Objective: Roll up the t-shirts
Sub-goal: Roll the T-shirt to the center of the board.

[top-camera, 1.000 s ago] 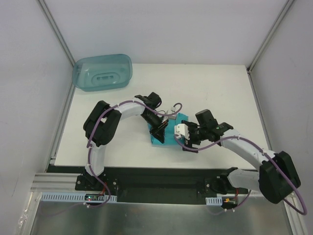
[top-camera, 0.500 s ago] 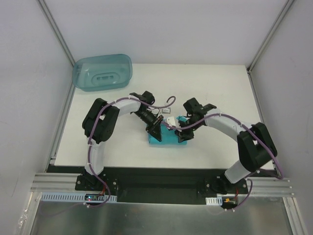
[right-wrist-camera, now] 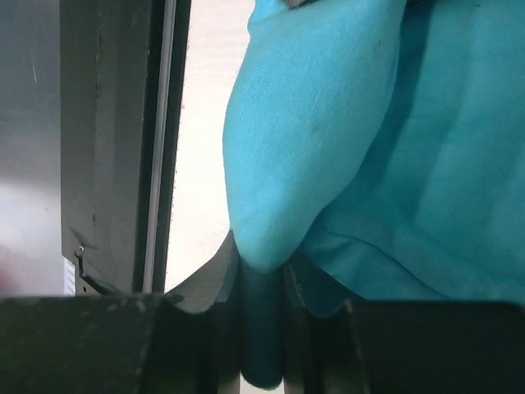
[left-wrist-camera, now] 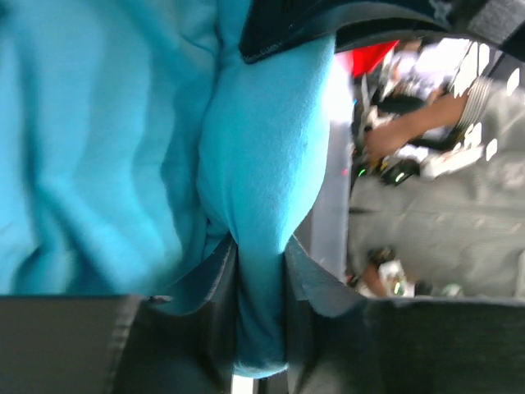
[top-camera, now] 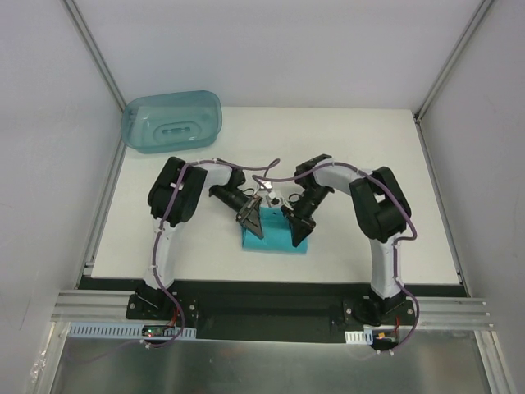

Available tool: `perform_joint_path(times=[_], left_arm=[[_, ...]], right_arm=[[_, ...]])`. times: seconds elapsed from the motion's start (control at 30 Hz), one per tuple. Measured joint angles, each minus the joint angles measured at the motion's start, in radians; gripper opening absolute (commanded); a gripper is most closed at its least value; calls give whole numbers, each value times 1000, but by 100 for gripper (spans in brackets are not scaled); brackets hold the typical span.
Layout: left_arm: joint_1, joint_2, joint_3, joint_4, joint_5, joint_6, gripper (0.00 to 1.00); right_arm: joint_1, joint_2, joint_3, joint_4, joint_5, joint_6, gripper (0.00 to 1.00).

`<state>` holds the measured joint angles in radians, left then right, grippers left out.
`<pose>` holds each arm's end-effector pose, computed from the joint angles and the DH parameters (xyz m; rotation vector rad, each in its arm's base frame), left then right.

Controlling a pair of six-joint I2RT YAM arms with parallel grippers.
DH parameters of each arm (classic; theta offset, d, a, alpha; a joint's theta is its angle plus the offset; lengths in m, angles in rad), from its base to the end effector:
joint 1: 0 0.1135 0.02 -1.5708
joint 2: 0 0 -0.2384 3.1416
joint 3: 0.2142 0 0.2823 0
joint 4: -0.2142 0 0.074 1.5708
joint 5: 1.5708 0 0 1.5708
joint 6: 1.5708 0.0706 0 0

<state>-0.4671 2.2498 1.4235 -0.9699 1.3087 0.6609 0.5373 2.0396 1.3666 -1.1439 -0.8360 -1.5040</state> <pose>0.3087 -0.2321 0.0469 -1.1208 -2.1666 1.8821 0.2750 0.2248 0.0835 -2.2242 1.5382 1.2171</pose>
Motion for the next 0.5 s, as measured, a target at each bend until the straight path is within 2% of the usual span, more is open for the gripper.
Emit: perform_joint_path(times=[0.13,0.33,0.43,0.5], left_arm=[[102,-13,-47,77,-3,-136,34],[275,-129,-40,175,-118,-283,38],[292,-246,-55,203,-179,-255,45],[274,-378,-104,230,-230,-194,47]], right_arm=[[0,97,96,-53,-3,37,11],[-14,270,249,-193,12,145,12],[-15,330,320,-244,23,200,12],[-15,374,369,-286,26,246,12]])
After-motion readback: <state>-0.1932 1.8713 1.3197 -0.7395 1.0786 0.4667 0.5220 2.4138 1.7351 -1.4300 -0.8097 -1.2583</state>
